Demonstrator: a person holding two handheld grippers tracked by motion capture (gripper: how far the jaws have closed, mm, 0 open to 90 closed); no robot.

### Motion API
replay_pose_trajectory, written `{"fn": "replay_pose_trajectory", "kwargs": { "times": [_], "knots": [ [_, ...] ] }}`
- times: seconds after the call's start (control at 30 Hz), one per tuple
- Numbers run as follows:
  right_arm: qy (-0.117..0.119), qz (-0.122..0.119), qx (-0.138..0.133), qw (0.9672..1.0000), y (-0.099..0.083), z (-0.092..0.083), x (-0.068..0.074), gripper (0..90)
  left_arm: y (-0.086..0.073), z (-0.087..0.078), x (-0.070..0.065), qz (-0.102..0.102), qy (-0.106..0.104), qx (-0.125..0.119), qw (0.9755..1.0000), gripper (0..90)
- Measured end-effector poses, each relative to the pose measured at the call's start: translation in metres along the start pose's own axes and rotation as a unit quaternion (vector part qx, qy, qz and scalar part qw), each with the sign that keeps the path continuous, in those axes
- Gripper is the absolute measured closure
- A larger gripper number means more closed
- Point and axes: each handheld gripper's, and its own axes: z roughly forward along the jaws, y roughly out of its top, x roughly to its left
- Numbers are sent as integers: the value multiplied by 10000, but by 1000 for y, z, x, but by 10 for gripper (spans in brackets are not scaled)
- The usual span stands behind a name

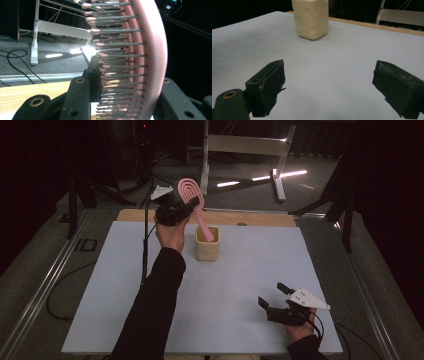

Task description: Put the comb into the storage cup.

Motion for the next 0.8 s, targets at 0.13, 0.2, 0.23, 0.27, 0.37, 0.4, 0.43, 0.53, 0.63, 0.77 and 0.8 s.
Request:
{"fn": "replay_pose_trajectory", "kwargs": {
  "times": [0.13, 0.2, 0.23, 0.27, 0.37, 0.4, 0.43, 0.53, 0.63, 0.77, 0.8],
  "knots": [
    [5, -8, -2, 10000, 0, 0, 0, 107, -1, 1, -1, 0, -6, 1, 10000, 648],
    [4, -8, 1, 10000, 0, 0, 0, 107, -2, 2, -1, -4, 0, -12, 10000, 648],
    [8, -5, -2, 10000, 0, 0, 0, 107, -3, 2, -1, -19, -2, -24, 10000, 648],
    [8, -6, -4, 10000, 0, 0, 0, 107, -3, 3, -1, -15, -4, -23, 10000, 648],
    [4, -10, -3, 10000, 0, 0, 0, 107, -4, 3, -2, 24, 4, -38, 10000, 648],
    [2, -9, 1, 10000, 0, 0, 0, 107, -4, 4, -2, 35, 4, -39, 10000, 648],
    [1, -8, 1, 10000, 0, 0, 0, 107, -4, 4, -2, 32, 3, -48, 10000, 648],
    [-1, -10, 5, 10000, 0, 0, 0, 107, -5, 5, -2, 21, -13, -59, 10000, 648],
    [-5, -12, 2, 10000, 0, 0, 0, 107, -6, 6, -3, 16, -22, -69, 10000, 648],
    [7, -16, 7, 10000, 0, 0, 0, 108, -7, 7, -3, 7, -15, -68, 10000, 648],
    [6, -15, 8, 10000, 0, 0, 0, 107, -7, 8, -3, 11, -12, -69, 10000, 648]
  ]
}}
